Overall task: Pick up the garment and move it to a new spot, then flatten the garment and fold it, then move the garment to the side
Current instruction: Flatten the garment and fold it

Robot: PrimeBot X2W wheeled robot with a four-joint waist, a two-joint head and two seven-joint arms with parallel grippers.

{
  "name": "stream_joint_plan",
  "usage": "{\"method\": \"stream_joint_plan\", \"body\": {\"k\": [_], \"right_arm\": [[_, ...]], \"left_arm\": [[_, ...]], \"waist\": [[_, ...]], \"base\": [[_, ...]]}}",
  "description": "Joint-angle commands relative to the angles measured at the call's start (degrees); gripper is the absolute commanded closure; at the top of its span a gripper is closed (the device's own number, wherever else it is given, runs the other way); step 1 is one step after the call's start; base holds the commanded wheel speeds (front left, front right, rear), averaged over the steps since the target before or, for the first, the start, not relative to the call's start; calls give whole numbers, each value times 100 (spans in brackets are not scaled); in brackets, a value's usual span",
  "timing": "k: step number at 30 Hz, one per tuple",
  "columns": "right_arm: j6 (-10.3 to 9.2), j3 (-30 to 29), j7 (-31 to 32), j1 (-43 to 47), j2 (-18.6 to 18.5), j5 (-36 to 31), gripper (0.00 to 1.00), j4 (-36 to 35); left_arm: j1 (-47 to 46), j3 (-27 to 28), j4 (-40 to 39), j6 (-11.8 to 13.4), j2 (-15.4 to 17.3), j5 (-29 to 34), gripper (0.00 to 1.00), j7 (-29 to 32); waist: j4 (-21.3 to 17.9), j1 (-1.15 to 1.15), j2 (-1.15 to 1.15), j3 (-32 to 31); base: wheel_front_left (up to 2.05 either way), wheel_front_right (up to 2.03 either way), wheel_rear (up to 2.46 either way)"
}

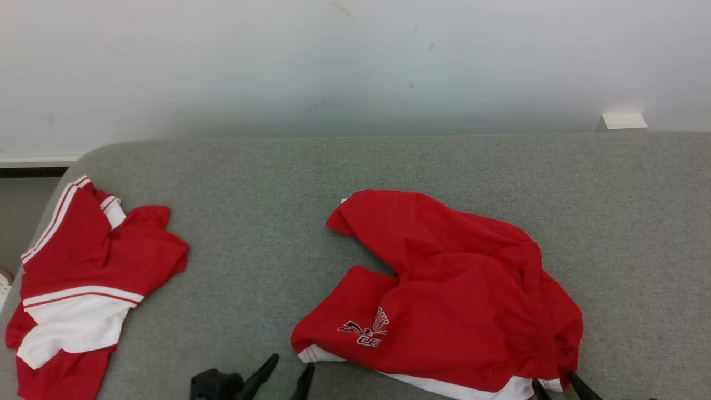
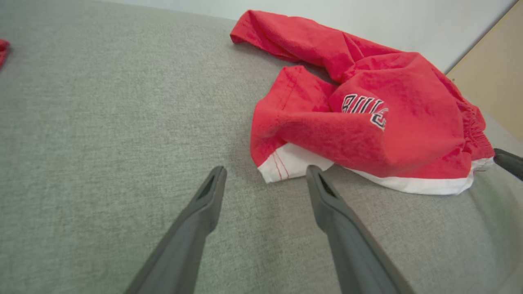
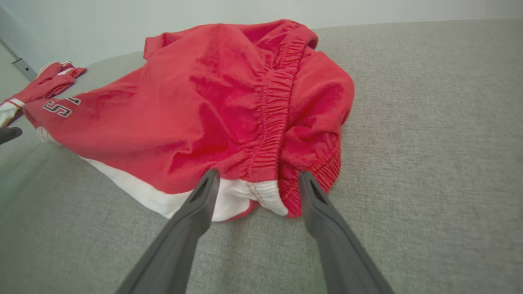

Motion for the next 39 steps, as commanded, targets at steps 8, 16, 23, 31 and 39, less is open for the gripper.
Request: {"method": "stream_joint_plan", "body": {"k": [8,16,23,31,39], "right_arm": [[-13,453,16,-525,-21,338,0,616],[-13,926,-50,-714,-142,692,23,716],[-13,1210,-121,-872,-202,872,67,820],[-13,1408,-273,-953,-355,1084,100,547],[-12,1543,-340,-910,-903,1742,100,-519]], "left_arm": [[-423,-514,511,-16,64,-436,0,97],[-830,-699,1121,-16,-45,-692,0,-135],[-1138,-1088,1395,-5,-35,-941,93,-263],[-1239,-1173,1395,-5,116,-1107,100,-485],[-1198,-1051,830,9,367,-1005,100,-533]], "waist": [[-20,0,0,17],[-67,0,0,9],[-101,0,0,24],[-87,0,0,23],[-37,0,0,-89]], "base": [[0,0,0],[0,0,0],[0,0,0],[0,0,0],[0,0,0]]}}
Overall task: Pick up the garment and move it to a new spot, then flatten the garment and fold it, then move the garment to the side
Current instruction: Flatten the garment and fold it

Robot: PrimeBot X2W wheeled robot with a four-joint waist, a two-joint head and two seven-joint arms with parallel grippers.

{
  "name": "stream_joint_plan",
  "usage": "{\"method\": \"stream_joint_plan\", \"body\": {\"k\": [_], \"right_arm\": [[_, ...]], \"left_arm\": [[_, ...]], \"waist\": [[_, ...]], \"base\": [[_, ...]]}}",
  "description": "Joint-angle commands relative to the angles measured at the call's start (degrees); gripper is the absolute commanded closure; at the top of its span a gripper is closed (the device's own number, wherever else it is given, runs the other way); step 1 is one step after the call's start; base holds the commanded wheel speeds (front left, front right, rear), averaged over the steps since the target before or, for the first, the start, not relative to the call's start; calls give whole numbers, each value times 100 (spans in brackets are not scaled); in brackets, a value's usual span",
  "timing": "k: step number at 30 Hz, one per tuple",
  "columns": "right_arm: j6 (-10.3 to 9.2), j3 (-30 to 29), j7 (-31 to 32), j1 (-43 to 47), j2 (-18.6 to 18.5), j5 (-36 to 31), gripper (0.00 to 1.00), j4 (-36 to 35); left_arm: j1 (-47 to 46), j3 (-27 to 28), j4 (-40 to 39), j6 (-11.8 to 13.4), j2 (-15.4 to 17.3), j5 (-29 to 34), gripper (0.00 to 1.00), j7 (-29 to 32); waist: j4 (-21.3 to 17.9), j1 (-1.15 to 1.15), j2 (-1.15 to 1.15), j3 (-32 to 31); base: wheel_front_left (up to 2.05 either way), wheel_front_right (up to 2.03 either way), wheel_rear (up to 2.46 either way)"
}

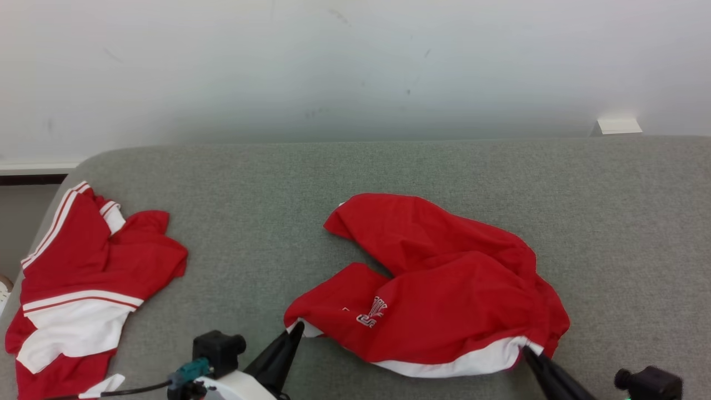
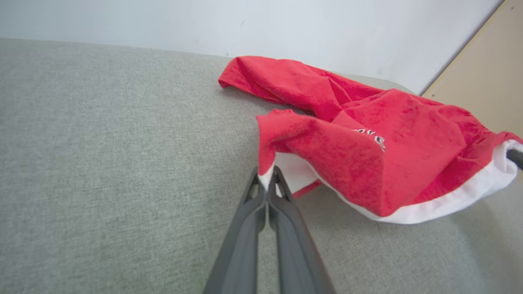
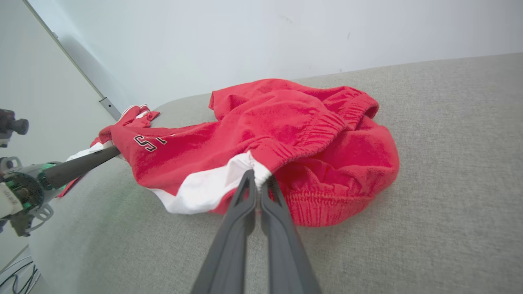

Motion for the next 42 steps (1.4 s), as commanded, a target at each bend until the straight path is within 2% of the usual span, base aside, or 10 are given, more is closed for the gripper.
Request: {"method": "stream_joint_plan", "body": {"k": [1,6,12,16,18,20,26,30,36,42], "right_arm": [[-12,-10,-16,-101,-201,168,100,-197],[-12,28,302,-625,-536,534,100,-543],[-12,202,1243,-2173,-619,1546,100,-722],[-12,166,1700,-3361,-563,2250,100,-419],[-12,93,1941,-4047,-508,2519,100,-197],[-12,-2,2080,-4673,-391,2745,100,35],[-12,-84,2382,-6410,-168,2867,100,919],[-12,-136,2332,-7404,55,2903,100,1397],[-12,-240,1560,-8522,217,2741,100,1721],[-12,-18,1042,-8816,137,2839,100,1582]], "left_arm": [[-72,25,-177,15,123,30,100,31],[-436,60,-627,11,343,-61,100,328],[-1593,34,-946,1,807,-465,100,940],[-2732,-134,-781,2,1012,-1082,100,1433],[-3492,-336,-641,4,1238,-1072,100,1668],[-4090,-517,-467,3,1225,-1370,100,1837],[-5930,-960,261,3,1403,-1522,100,1925],[-6872,-1160,789,2,1308,-1676,100,1783],[-7963,-1372,1371,2,1134,-1880,100,1426],[-8470,-1768,1550,3,1143,-2056,100,1152]], "waist": [[3,0,0,-18],[-35,0,0,85],[-135,0,0,672],[-102,0,0,1190],[-89,0,0,1523],[-71,0,0,1786],[-3,0,0,2312],[47,0,0,2530],[126,0,0,2684],[167,0,0,2620]], "base": [[0,0,0],[0,0,0],[0,0,0],[0,0,0],[0,0,0],[0,0,0],[0,0,0],[0,0,0],[0,0,0],[0,0,0]]}}
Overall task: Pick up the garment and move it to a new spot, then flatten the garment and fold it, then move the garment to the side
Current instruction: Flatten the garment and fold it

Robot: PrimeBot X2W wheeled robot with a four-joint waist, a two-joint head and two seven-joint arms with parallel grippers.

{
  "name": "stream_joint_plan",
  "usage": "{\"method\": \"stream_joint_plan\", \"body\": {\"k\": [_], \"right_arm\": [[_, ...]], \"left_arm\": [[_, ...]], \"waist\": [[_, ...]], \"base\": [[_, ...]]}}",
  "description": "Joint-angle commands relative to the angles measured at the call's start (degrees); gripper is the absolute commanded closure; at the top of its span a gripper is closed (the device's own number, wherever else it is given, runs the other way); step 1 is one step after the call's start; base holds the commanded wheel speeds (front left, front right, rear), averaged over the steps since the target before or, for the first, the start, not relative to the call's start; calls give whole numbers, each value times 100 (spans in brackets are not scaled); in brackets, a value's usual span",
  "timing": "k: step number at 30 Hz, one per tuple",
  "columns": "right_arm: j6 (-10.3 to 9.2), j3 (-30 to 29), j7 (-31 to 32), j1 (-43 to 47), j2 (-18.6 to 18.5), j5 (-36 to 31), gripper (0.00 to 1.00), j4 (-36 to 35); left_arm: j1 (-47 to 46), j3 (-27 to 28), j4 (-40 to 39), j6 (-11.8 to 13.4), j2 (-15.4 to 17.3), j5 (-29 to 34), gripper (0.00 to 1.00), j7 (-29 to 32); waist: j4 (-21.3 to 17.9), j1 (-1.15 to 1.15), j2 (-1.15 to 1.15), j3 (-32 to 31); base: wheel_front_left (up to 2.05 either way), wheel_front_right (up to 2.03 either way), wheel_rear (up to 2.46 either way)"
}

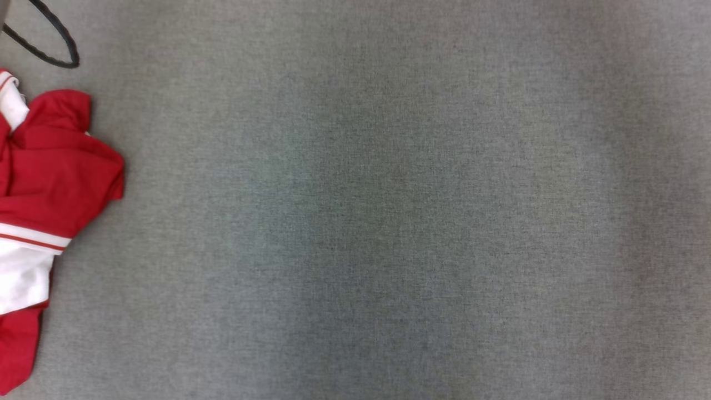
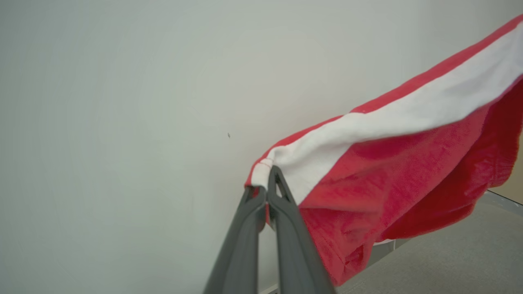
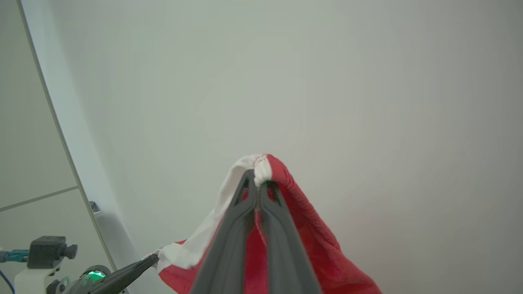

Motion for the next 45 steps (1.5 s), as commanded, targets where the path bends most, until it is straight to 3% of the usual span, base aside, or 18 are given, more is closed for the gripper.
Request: {"method": "stream_joint_plan", "body": {"k": [1,7,14,20,28,34,45], "right_arm": [[-11,114,30,96,-53,105,100,-52],[-11,935,747,934,-426,500,100,-347],[-10,1700,1459,2357,-1030,1108,100,-1170],[-11,2265,1849,3419,-1473,1343,100,-1910],[-11,3006,2406,4551,-1959,1564,100,-2400],[-11,3264,2380,5306,-2323,1723,100,-3039],[-11,3429,2382,6146,-2919,2080,100,-3907]], "left_arm": [[46,-149,0,11,39,-89,100,-39],[696,-1075,-340,10,312,-528,100,159],[1706,-1954,-1403,10,976,-1490,100,1114],[2651,-2086,-2598,10,1655,-2202,100,2090],[3841,-2109,-3619,9,2297,-2717,100,2617],[4598,-2104,-4416,36,2760,-3220,100,3124],[5231,-2106,-5703,531,3586,-3900,100,3627]], "waist": [[9,-1,0,-76],[72,-1,0,-525],[61,-1,0,-1242],[23,-1,0,-1845],[-65,-1,0,-2446],[-127,-1,0,-2704],[-265,-1,0,-2832]], "base": [[0,0,0],[0,0,0],[0,0,0],[0,0,0],[0,0,0],[0,0,0],[0,0,0]]}}
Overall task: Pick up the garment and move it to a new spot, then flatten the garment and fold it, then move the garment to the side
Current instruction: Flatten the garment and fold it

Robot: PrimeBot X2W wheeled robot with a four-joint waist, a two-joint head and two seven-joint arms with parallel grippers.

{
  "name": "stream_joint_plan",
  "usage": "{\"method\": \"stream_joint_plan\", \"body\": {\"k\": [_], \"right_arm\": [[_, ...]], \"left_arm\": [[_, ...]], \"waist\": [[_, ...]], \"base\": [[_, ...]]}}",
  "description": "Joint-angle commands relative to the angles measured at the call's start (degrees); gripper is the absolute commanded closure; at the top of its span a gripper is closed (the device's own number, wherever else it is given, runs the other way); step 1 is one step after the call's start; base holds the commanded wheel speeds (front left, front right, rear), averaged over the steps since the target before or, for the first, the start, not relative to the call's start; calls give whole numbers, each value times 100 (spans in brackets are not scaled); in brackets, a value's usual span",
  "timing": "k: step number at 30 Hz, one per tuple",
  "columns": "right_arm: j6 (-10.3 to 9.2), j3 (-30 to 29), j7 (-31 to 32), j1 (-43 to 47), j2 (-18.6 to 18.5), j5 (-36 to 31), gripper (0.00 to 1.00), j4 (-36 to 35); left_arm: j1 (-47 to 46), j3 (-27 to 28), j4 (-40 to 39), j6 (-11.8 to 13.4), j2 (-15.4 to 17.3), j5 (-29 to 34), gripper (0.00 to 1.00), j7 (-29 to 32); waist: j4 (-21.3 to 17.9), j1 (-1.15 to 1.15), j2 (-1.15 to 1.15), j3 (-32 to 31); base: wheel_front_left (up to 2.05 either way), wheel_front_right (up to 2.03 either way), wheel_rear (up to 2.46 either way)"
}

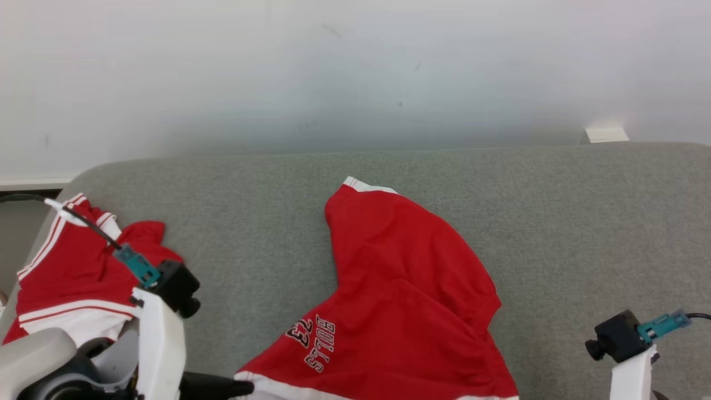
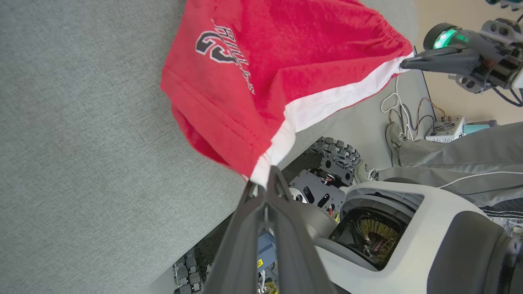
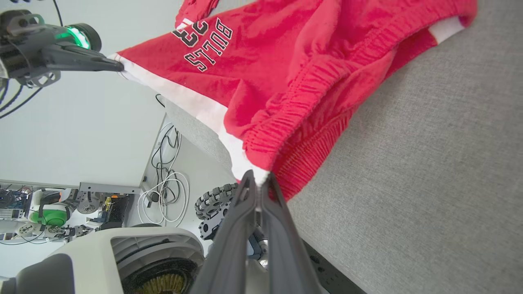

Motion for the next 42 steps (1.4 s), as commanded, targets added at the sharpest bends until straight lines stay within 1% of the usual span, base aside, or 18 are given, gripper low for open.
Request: {"method": "stream_joint_plan", "body": {"k": [1,4,8,11,16,19,23,29,36,42], "right_arm": [[-11,-46,-66,69,-38,39,100,-41],[-11,-164,-281,69,-38,135,100,-87],[-11,-357,-468,82,23,448,100,33],[-11,-566,-581,109,102,775,100,105],[-11,-1004,-754,53,411,1083,100,179],[-11,-1278,-758,-38,645,1203,100,278],[-11,-1624,-570,-155,904,1345,100,467],[-11,-2205,-157,-381,1367,1537,100,784],[-11,-2476,338,-666,2015,1209,100,1251],[-10,-2834,575,-623,2445,1004,100,1342]], "left_arm": [[57,14,-22,18,51,-31,100,14],[-48,109,33,67,120,-55,100,-43],[-249,265,382,18,186,22,100,-75],[-478,447,733,-12,212,-65,100,-32],[-1019,800,1196,-56,58,-158,100,99],[-1385,940,1450,-33,-123,-125,100,265],[-1949,1040,1868,-38,-427,60,100,579],[-2801,1074,2699,-82,-870,552,100,965],[-3519,1066,3582,-274,-1356,1036,100,980],[-3866,1030,4169,-456,-1679,1374,100,744]], "waist": [[-26,2,0,20],[-96,2,0,111],[-196,2,0,300],[-263,2,0,554],[-409,2,0,1030],[-504,2,0,1315],[-634,2,0,1735],[-916,2,0,2335],[-1276,2,0,2749],[-1481,2,0,2919]], "base": [[0,0,0],[0,0,0],[0,0,0],[0,0,0],[0,0,0],[0,0,0],[0,0,0],[0,0,0],[0,0,0],[0,0,0]]}}
